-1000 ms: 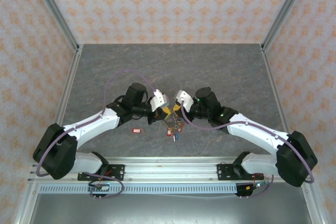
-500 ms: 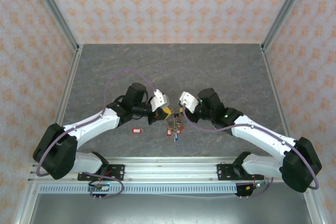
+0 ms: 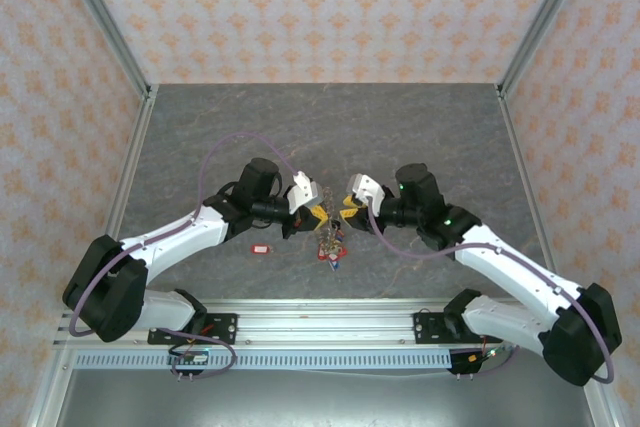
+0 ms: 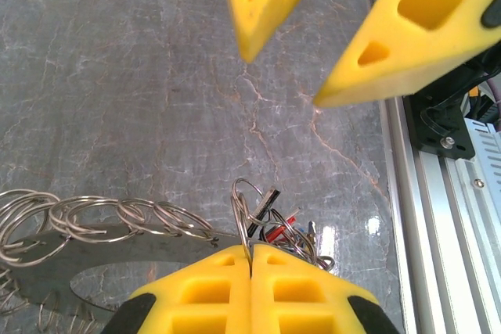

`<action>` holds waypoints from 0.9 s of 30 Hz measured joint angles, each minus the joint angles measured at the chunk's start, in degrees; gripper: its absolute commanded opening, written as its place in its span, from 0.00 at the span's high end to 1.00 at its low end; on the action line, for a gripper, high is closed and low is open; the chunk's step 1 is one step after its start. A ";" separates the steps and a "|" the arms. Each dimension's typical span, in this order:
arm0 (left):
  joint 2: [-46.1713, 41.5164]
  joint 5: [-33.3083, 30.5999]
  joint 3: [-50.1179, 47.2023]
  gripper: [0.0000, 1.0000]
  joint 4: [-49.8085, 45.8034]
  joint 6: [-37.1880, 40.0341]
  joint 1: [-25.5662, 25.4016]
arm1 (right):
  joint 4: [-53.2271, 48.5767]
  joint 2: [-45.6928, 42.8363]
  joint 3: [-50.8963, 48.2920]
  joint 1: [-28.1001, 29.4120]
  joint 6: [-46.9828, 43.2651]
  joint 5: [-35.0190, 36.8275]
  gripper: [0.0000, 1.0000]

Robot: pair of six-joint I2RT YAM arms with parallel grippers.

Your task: Put the keys on the keyring

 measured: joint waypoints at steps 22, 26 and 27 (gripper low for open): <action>0.00 1.66 0.13 1.00 -0.35 0.20 0.00 | -2.05 7.76 2.36 0.00 -5.84 -4.96 0.77; 0.00 1.86 0.13 1.00 -0.39 0.22 0.00 | -2.03 9.70 2.64 0.00 -5.81 -5.07 0.77; 0.00 1.95 0.13 1.00 -0.52 0.22 0.00 | -2.03 9.99 2.69 0.00 -5.81 -5.09 0.77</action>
